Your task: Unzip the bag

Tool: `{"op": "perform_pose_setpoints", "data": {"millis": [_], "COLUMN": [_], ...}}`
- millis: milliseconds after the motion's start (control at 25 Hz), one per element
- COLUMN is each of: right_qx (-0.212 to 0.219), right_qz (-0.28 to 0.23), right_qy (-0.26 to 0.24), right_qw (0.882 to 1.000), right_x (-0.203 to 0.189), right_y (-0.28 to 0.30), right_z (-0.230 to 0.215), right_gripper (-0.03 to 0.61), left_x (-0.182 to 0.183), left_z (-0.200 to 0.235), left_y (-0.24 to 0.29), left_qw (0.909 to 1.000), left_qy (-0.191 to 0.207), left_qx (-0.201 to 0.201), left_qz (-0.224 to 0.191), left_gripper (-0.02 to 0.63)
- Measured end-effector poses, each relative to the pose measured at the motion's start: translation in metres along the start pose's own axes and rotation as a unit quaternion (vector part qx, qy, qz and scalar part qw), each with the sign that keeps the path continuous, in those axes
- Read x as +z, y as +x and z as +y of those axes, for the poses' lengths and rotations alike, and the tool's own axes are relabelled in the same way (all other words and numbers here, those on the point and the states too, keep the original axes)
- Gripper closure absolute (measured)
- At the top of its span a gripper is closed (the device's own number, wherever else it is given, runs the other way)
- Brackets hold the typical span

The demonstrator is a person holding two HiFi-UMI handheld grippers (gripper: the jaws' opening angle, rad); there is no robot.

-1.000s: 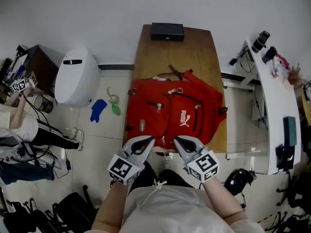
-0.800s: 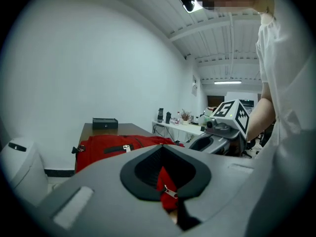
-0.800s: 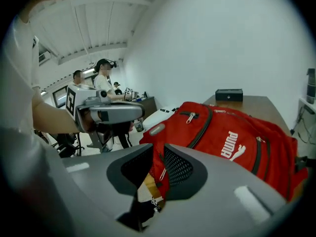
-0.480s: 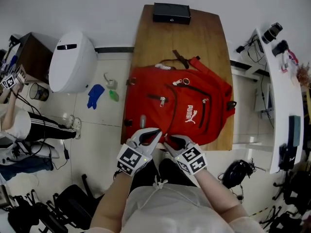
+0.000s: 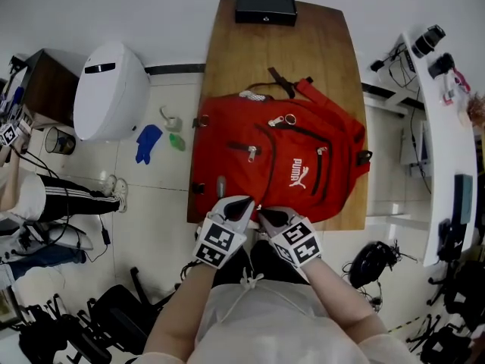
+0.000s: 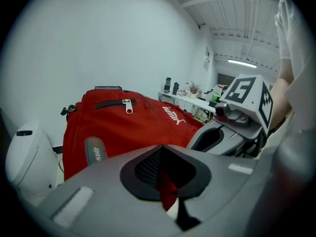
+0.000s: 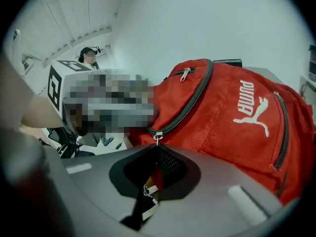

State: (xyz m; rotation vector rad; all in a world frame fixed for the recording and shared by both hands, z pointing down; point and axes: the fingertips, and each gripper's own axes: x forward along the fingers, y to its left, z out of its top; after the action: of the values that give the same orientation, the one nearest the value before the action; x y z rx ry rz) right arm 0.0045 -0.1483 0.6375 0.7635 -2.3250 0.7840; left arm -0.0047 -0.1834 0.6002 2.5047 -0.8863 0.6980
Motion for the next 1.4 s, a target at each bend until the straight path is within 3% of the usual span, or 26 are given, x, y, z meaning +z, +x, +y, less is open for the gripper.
{"op": "perform_pose_setpoints", "data": {"millis": [160,280,440,680,880,1400], "right_qx": [0.002,0.007,-0.011,-0.009,-0.020,-0.044], "right_qz": [0.020,0.034,0.063,0.094,0.085,0.078], "right_qy": [-0.023,-0.069,-0.149,-0.193,-0.193,-0.247], "right_qw": [1.000,0.997,0.987,0.977,0.977,0.965], "right_x": [0.000,0.003,0.010,0.020,0.029,0.066], "right_y": [-0.011,-0.017,-0.024,-0.033,-0.038,-0.045], "right_z": [-0.005,-0.009,-0.020,-0.035,-0.049,-0.081], "right_gripper": [0.566,0.566,0.566,0.563,0.554,0.555], "left_x": [-0.006,-0.006,-0.008,-0.009,-0.008,-0.008], "left_z": [-0.001,0.000,-0.002,-0.003,-0.005,-0.006], "left_y": [0.002,0.004,0.008,0.009,0.009,0.010], "left_qw": [0.9998,0.9996,0.9984,0.9952,0.9950,0.9925], "left_qy": [-0.011,-0.019,-0.036,-0.069,-0.070,-0.087], "left_qx": [-0.009,-0.015,-0.023,-0.048,-0.052,-0.068], "left_qz": [0.016,0.013,0.036,0.050,0.047,0.053], "left_gripper": [0.607,0.607,0.607,0.607,0.607,0.607]}}
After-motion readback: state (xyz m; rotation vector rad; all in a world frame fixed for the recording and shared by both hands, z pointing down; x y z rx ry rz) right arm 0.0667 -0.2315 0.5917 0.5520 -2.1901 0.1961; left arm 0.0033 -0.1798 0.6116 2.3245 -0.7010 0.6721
